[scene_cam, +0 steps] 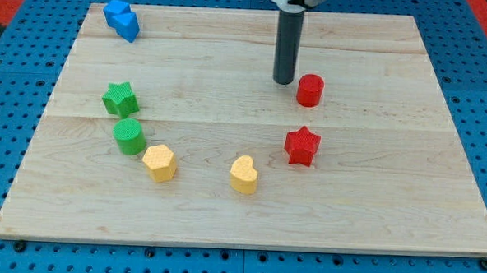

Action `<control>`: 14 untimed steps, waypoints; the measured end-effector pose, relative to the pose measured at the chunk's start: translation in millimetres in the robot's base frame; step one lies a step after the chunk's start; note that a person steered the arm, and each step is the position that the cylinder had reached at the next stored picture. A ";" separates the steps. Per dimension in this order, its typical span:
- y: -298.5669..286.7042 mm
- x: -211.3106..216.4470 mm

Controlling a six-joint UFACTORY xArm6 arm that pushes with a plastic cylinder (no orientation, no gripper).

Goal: Place the blue triangle at the top of the red circle

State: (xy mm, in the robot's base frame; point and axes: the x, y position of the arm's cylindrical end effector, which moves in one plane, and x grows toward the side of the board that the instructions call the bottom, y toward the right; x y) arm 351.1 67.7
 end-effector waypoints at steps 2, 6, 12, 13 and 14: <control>39.6 -3.9; -88.3 -138.8; -326.9 -145.8; -303.0 -114.4; -269.6 -57.6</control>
State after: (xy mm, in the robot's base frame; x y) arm 293.5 -201.9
